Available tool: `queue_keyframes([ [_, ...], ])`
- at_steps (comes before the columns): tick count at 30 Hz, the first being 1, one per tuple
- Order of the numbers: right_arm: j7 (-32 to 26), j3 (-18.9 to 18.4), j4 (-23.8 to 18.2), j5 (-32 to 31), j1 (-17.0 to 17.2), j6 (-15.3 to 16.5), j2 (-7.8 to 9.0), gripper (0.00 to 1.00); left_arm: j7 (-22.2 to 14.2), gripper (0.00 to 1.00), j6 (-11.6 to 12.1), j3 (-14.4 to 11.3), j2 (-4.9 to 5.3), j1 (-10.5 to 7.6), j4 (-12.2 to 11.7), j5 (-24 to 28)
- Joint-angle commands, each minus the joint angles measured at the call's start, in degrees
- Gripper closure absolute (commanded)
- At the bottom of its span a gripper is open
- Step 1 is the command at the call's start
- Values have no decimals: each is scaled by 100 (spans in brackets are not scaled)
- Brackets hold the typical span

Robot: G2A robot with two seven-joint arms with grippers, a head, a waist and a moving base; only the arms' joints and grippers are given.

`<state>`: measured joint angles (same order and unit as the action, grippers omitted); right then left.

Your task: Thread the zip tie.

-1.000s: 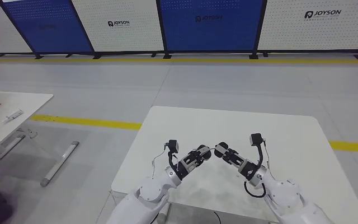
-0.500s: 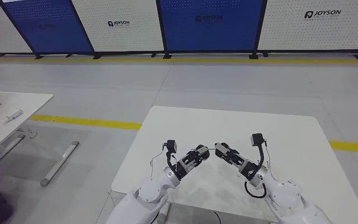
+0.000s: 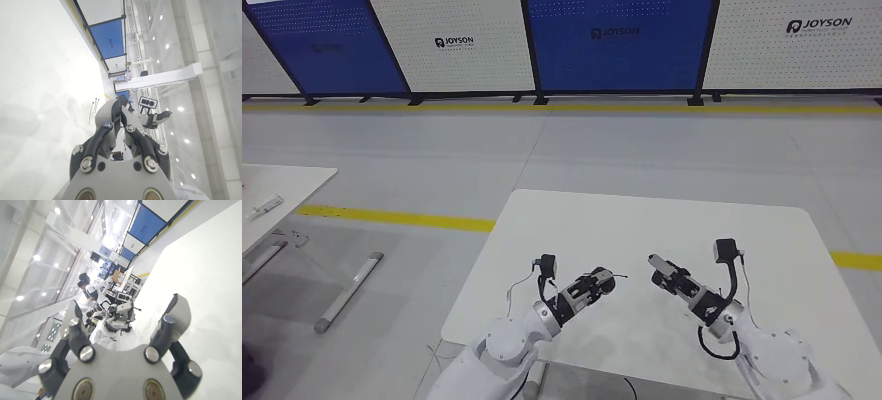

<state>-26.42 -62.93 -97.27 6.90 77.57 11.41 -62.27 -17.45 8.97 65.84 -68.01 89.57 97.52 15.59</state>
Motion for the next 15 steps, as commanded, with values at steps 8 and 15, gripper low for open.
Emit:
queue_keyframes([
  [8, -334, -106, -104, -574, -85, -75, 45, 0, 2, 100, 2, 1, 0, 0, -1, -4],
  [15, -1718, -836, -814, -1846, -233, -1079, 272, 0, 2, 100, 2, 1, 0, 0, -1, -4],
])
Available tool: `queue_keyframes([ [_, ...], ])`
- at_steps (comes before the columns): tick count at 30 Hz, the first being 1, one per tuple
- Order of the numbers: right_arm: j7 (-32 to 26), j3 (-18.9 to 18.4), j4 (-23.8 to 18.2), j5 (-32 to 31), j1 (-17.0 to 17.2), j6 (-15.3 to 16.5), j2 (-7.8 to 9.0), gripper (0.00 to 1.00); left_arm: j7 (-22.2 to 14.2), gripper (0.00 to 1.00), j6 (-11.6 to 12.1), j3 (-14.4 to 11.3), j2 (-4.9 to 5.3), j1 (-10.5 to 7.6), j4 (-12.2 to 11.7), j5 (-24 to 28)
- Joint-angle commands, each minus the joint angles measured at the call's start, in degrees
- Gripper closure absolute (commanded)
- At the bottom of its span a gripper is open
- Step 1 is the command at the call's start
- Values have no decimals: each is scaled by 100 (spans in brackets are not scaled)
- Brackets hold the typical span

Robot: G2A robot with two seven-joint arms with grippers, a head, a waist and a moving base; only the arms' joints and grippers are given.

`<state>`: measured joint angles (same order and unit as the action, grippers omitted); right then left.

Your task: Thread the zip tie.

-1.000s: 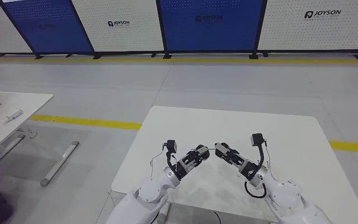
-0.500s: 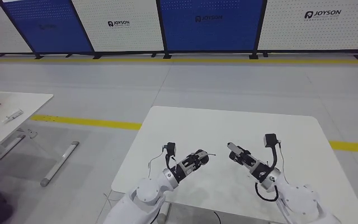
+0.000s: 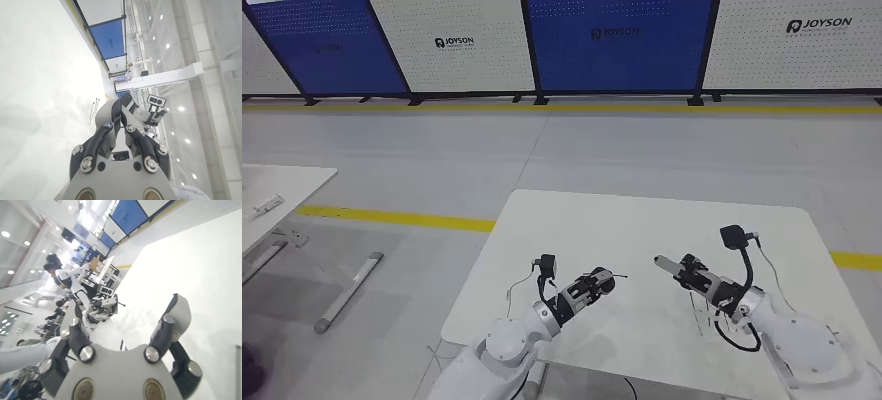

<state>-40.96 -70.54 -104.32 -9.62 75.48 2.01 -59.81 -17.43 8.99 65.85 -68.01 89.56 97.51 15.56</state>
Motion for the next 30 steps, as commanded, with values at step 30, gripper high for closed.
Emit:
queue_keyframes([
  [30, -2234, 46, -873, -2913, -490, -22, 267, 0, 0, 100, 0, 0, 0, 0, 0, 0],
])
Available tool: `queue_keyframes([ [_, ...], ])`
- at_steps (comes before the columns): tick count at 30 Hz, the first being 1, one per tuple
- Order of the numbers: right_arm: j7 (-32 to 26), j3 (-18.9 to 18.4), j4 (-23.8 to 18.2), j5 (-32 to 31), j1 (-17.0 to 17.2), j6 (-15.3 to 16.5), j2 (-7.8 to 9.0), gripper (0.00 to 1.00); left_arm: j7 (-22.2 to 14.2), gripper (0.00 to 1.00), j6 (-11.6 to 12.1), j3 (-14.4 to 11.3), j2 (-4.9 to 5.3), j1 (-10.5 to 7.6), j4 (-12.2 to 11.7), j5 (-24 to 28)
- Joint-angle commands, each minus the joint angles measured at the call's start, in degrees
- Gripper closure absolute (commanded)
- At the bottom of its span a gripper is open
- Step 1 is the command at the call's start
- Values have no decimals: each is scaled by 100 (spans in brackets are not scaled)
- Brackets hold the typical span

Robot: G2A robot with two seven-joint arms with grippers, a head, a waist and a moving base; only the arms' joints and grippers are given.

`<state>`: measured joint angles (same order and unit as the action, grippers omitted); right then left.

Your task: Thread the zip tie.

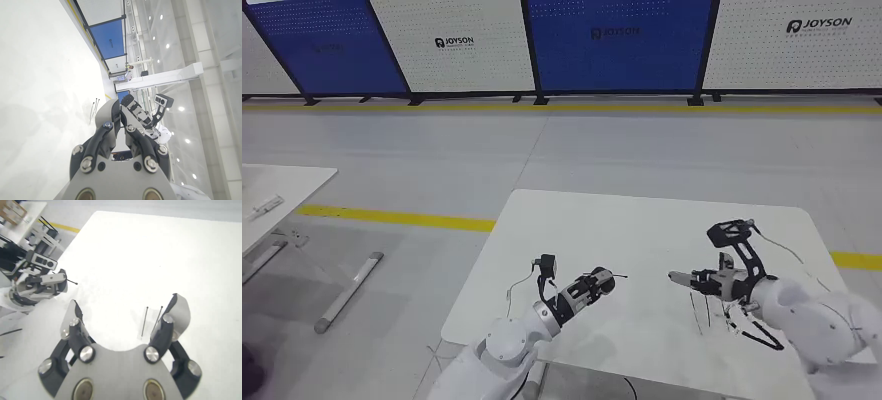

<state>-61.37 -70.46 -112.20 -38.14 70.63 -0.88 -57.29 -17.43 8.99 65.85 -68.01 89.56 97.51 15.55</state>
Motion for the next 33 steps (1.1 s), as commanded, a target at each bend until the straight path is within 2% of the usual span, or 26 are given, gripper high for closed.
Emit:
queue_keyframes([
  [1, -421, 63, -112, 12, -61, 687, 34, 0, 0, 100, 0, 0, 0, 0, 0, 0],
  [3, -821, 60, -5, 209, -196, 1165, 60, 0, 0, 100, 0, 0, 0, 0, 0, 0],
  [5, -1151, 71, 62, 365, -384, 1418, 75, 0, 0, 100, 0, 0, 0, 0, 0, 0],
  [13, -1210, 73, 99, 434, -451, 1382, 76, 0, 63, 100, -14, 3, -5, -15, 10, 31],
  [17, -1210, 73, 99, 434, -451, 1382, 76, 0, 35, 100, 91, 72, -3, 4, 183, 282],
  [21, -1210, 73, 99, 434, -451, 1382, 76, 0, -89, 100, 234, 303, 28, 139, 637, 614],
  [24, -1210, 73, 99, 434, -451, 1382, 76, 0, -251, 100, 331, 547, 68, 343, 1141, 865],
  [29, -1210, 73, 99, 434, -451, 1382, 76, 0, -654, 100, 406, 989, 145, 797, 1991, 1219],
  [33, -1210, 73, 99, 434, -451, 1382, 76, 0, -906, 100, 466, 1257, 192, 1154, 2403, 1314],
])
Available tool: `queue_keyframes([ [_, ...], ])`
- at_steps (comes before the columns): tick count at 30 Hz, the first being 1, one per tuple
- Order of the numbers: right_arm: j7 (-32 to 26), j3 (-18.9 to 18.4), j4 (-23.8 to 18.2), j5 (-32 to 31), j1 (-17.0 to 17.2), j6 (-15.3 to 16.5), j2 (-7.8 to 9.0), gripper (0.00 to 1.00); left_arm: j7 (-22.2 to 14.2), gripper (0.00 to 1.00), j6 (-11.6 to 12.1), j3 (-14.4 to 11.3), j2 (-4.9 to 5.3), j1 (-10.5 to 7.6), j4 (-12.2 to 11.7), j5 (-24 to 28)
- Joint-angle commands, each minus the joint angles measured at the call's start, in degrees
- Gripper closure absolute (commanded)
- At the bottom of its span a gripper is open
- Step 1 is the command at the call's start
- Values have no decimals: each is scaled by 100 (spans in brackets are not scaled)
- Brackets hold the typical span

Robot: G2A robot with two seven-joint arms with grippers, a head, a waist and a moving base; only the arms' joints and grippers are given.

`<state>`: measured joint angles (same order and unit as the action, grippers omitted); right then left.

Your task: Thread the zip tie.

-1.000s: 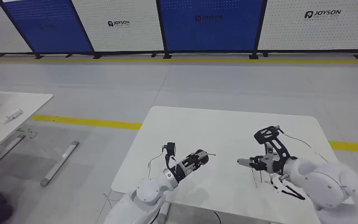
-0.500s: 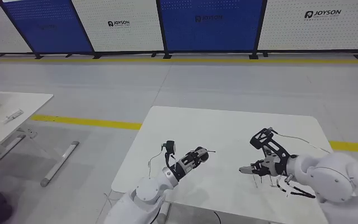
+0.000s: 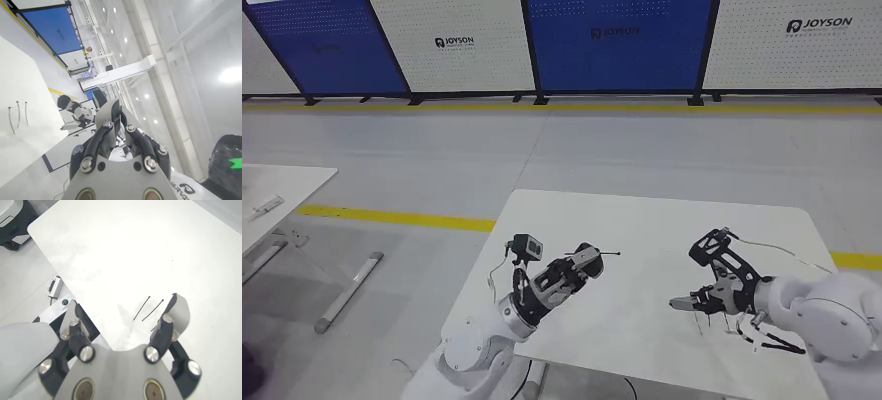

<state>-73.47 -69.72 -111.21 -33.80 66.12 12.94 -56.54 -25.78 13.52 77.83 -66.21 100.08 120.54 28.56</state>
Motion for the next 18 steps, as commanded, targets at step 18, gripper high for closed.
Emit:
queue_keyframes([
  [18, 0, 0, 0, 0, 0, 0, 0, 0, 305, 100, -1087, -663, -32, -605, -1592, -859],
])
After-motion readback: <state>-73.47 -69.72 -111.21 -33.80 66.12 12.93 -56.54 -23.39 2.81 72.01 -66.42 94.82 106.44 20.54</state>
